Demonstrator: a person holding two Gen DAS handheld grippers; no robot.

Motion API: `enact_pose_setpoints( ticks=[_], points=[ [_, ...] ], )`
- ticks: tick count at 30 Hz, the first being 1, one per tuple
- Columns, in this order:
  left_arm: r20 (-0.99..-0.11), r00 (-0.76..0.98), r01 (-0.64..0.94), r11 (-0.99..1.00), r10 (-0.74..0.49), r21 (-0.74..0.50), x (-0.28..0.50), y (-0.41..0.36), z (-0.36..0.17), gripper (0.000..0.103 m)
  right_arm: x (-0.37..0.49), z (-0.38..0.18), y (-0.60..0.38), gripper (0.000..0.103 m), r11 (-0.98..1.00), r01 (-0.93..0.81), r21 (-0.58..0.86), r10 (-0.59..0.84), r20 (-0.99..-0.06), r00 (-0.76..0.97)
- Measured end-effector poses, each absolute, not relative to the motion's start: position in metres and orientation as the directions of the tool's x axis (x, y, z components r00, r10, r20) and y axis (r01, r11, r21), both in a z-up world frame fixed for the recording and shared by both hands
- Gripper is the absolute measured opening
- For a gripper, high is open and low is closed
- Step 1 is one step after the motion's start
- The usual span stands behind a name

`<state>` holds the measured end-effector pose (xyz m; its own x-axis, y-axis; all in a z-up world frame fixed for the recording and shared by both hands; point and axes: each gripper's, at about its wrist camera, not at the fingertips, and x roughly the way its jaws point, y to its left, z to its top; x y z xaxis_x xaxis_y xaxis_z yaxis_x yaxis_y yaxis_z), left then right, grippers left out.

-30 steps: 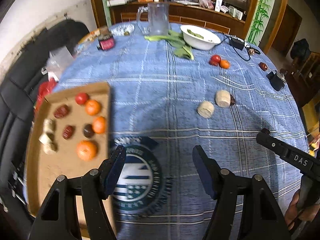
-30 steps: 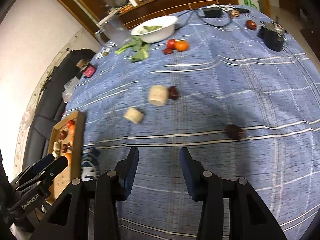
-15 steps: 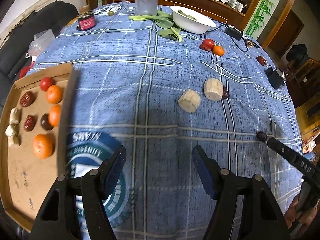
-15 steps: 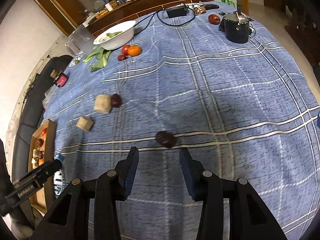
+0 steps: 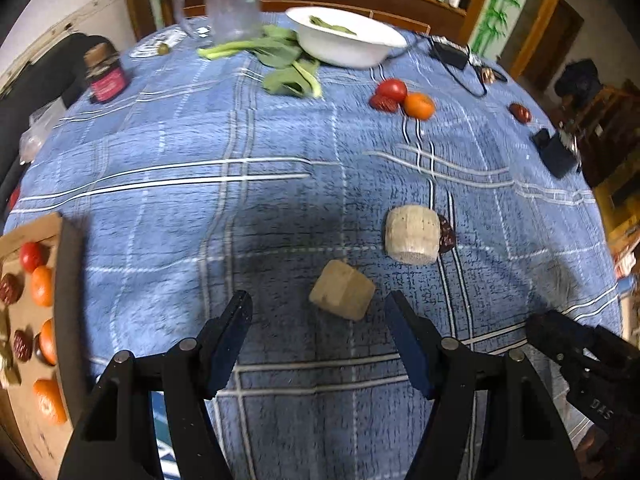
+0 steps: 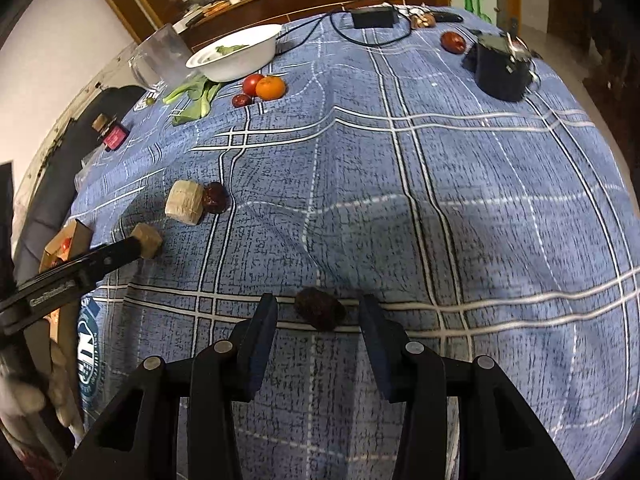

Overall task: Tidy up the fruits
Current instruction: 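Grasp a pale chunk with the left tool while the right tool grasps a red date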

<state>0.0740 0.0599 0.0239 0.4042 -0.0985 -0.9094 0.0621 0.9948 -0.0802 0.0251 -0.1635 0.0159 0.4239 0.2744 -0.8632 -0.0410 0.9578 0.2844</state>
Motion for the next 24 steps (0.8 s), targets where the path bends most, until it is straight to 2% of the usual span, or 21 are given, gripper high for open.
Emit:
enact_pose_setpoints(
  ticks=[7, 8, 9, 10, 13, 24],
  points=[
    [-0.910, 0.406, 0.134, 0.990, -0.089, -0.037, 0.078, 0.047, 0.012, 0.067, 0.024, 0.016, -0.155, 0.045, 0.971, -0.065, 0.228, 0.233, -0.867, 0.440],
    [-0.907, 0.411, 0.139, 0.990, -0.093, -0.038, 0.077, 0.046, 0.012, 0.059, 0.023, 0.016, -0.153, 0.039, 0.974, -0.067, 0.215, 0.222, -0.869, 0.443],
    [-0.904, 0.418, 0.140, 0.990, -0.090, -0.033, 0.076, 0.045, 0.013, 0.041, 0.022, 0.016, -0.153, 0.028, 0.975, -0.069, 0.212, 0.220, -0.869, 0.442],
    [-0.903, 0.421, 0.146, 0.989, -0.083, -0.023, 0.075, 0.045, 0.014, 0.032, 0.022, 0.016, -0.153, 0.028, 0.974, -0.067, 0.217, 0.224, -0.869, 0.441],
    [-0.903, 0.410, 0.145, 0.986, -0.131, -0.077, 0.072, 0.049, 0.019, 0.032, 0.021, 0.017, -0.155, 0.028, 0.970, -0.060, 0.234, 0.236, -0.867, 0.439],
    [-0.870, 0.456, 0.086, 0.983, -0.186, -0.164, 0.042, 0.075, 0.052, 0.032, 0.011, 0.035, -0.141, 0.028, 0.963, -0.071, 0.261, 0.264, -0.850, 0.455]
  ],
)
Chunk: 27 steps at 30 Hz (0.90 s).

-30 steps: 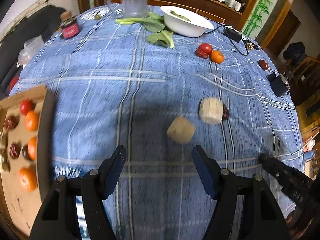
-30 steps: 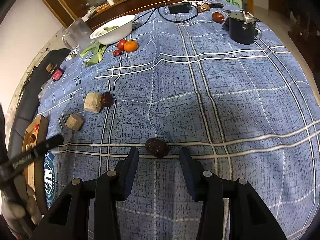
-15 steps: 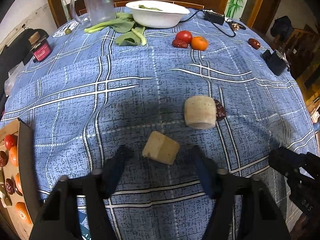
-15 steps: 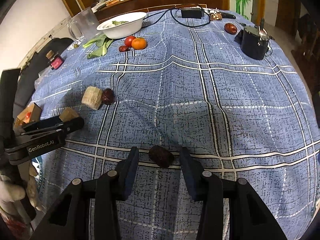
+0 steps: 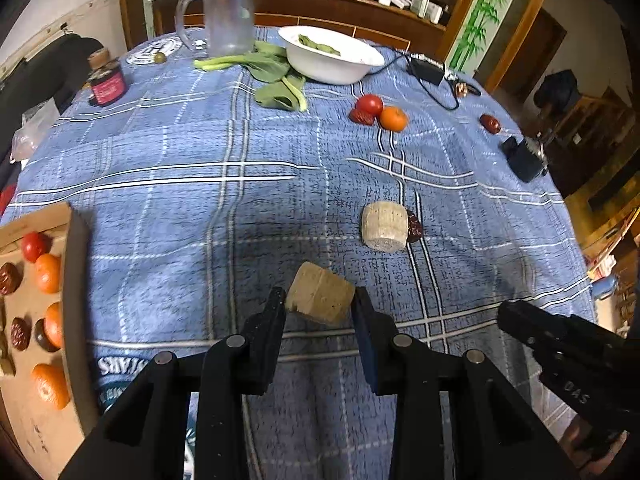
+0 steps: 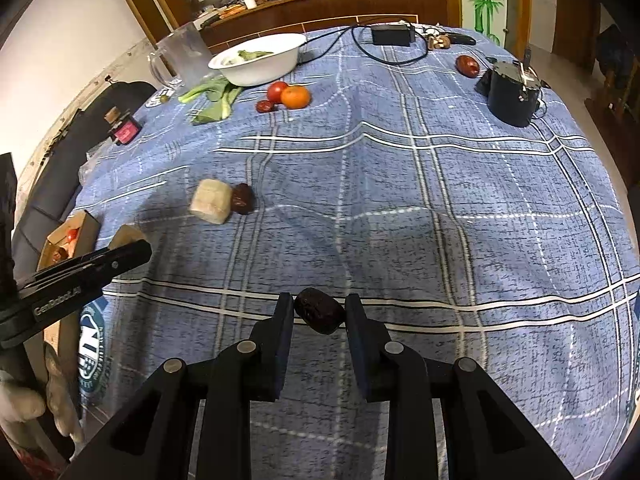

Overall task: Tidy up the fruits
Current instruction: 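Grasp a pale chunk with the left tool while the right tool grasps a red date, then carry the chunk and date into the box and open both tools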

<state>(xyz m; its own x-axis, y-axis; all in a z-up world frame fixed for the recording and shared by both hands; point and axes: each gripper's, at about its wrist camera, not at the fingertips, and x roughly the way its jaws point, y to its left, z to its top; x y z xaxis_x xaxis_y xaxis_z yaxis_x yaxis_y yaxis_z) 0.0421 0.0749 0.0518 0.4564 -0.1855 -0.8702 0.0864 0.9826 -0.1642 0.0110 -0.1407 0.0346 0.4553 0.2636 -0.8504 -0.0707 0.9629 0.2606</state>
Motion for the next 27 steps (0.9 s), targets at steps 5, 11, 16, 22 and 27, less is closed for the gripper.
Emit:
enact_pose_setpoints(
  ticks=[5, 11, 16, 22, 27],
  points=[
    [-0.856, 0.480, 0.069, 0.981, -0.192, -0.181, 0.024, 0.094, 0.067, 0.032, 0.007, 0.044, -0.120, 0.028, 0.959, -0.097, 0.267, 0.281, -0.845, 0.455],
    [-0.847, 0.501, 0.028, 0.981, -0.179, -0.192, -0.002, 0.133, 0.083, 0.032, -0.002, 0.060, -0.079, 0.028, 0.945, -0.153, 0.289, 0.327, -0.828, 0.456],
    [-0.849, 0.517, -0.044, 0.987, -0.110, -0.155, -0.029, 0.189, 0.093, 0.032, -0.011, 0.073, -0.024, 0.028, 0.918, -0.240, 0.314, 0.391, -0.809, 0.438],
    [-0.870, 0.492, -0.154, 0.981, -0.026, -0.116, -0.055, 0.264, 0.088, 0.033, -0.023, 0.084, 0.054, 0.029, 0.868, -0.361, 0.342, 0.474, -0.789, 0.392],
    [-0.890, 0.456, -0.215, 0.972, 0.014, -0.095, -0.073, 0.313, 0.075, 0.033, -0.035, 0.083, 0.120, 0.029, 0.818, -0.460, 0.346, 0.521, -0.784, 0.338]
  ],
)
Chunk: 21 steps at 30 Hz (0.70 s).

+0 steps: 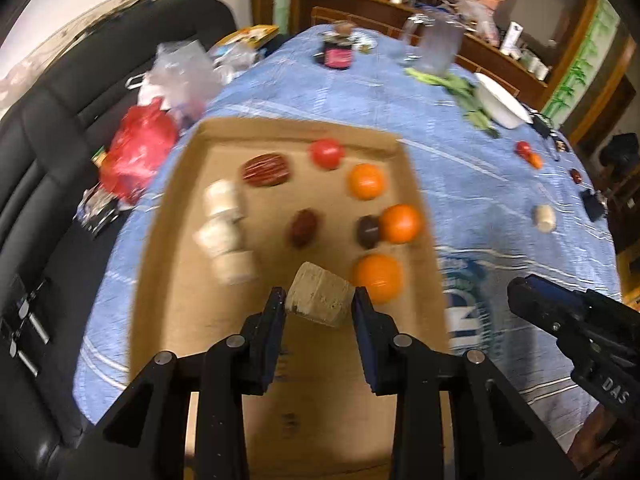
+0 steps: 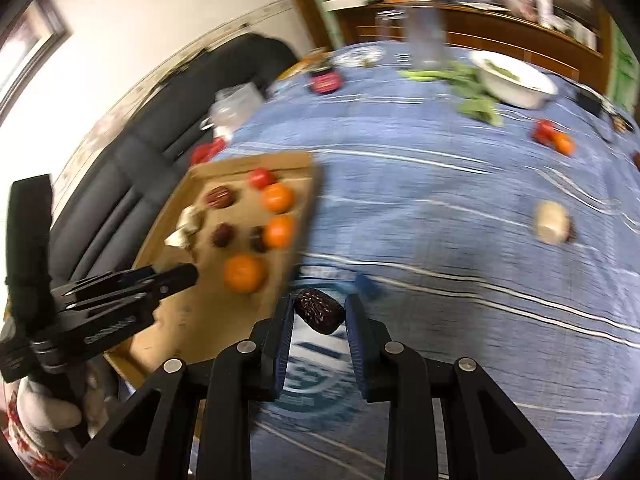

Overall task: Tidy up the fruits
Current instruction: 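Carry the chunk and date into the box and open both tools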

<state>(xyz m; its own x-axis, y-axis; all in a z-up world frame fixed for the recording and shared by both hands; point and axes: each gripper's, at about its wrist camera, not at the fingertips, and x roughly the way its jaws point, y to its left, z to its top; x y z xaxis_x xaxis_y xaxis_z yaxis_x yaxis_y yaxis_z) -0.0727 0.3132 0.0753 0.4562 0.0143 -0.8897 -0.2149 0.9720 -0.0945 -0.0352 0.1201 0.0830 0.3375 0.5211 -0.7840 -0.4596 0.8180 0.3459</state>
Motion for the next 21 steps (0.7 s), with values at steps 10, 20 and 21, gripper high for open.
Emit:
enact_pose_setpoints(
  ticks=[10, 20, 21],
  points=[
    [-0.921, 0.390, -0.230, 0.970, 0.016, -0.080, -0.083, 0.357, 0.051, 0.033, -0.043, 0.061, 0.199, 0.029, 0.781, -0.535, 0.323, 0.516, -0.817, 0.259],
    [-0.927, 0.375, -0.213, 0.971, -0.022, -0.109, -0.078, 0.368, 0.042, 0.034, -0.044, 0.029, 0.228, 0.029, 0.789, -0.545, 0.285, 0.460, -0.861, 0.216],
    [-0.927, 0.374, -0.216, 0.970, -0.027, -0.115, -0.078, 0.369, 0.042, 0.037, -0.044, 0.028, 0.229, 0.029, 0.790, -0.544, 0.284, 0.458, -0.863, 0.214]
  ],
)
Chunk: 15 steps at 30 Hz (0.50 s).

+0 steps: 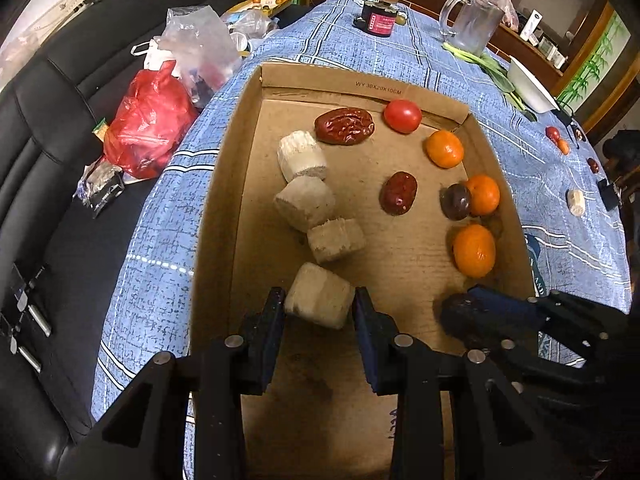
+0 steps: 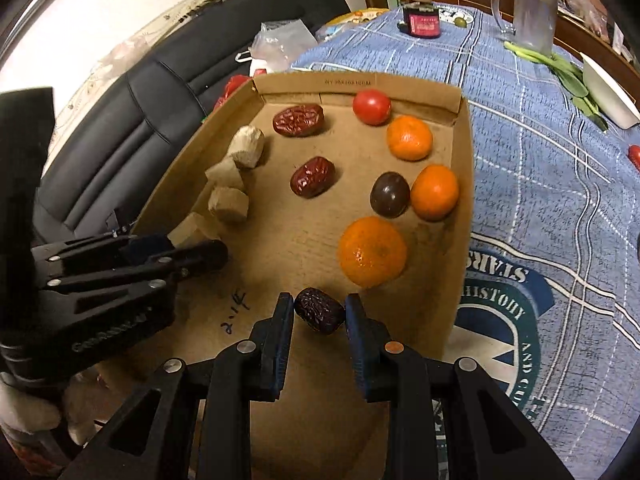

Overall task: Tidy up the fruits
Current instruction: 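Carry the chunk and date into the box and open both tools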

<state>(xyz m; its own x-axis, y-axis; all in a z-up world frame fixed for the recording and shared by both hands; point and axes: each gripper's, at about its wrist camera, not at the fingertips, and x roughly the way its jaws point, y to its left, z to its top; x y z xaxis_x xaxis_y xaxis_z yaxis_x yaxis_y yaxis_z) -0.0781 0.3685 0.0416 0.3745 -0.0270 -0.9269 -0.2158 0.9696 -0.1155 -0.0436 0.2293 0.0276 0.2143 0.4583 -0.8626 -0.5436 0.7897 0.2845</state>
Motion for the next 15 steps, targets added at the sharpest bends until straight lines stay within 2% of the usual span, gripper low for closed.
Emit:
enact_pose_setpoints(
  ticks=[5, 10, 13, 15],
  points=[
    [-0.922, 0.387, -0.241, 0.961, -0.035, -0.137, -0.078, 0.376, 0.048, 0.043, -0.042, 0.026, 0.234, 0.030, 0.786, -0.549, 0.284, 0.460, -0.862, 0.213],
    [-0.912, 0.410, -0.265, 0.953, -0.026, -0.146, -0.080, 0.377, 0.060, 0.050, -0.040, 0.030, 0.235, 0.037, 0.776, -0.555, 0.300, 0.476, -0.855, 0.204],
    [-0.904, 0.426, -0.269, 0.955, 0.003, -0.124, -0.080, 0.372, 0.069, 0.052, -0.043, 0.038, 0.229, 0.039, 0.773, -0.563, 0.293, 0.485, -0.844, 0.227],
    [-0.899, 0.437, -0.269, 0.958, 0.027, -0.101, -0.079, 0.366, 0.076, 0.057, -0.042, 0.044, 0.225, 0.040, 0.773, -0.564, 0.292, 0.492, -0.836, 0.242]
  ],
)
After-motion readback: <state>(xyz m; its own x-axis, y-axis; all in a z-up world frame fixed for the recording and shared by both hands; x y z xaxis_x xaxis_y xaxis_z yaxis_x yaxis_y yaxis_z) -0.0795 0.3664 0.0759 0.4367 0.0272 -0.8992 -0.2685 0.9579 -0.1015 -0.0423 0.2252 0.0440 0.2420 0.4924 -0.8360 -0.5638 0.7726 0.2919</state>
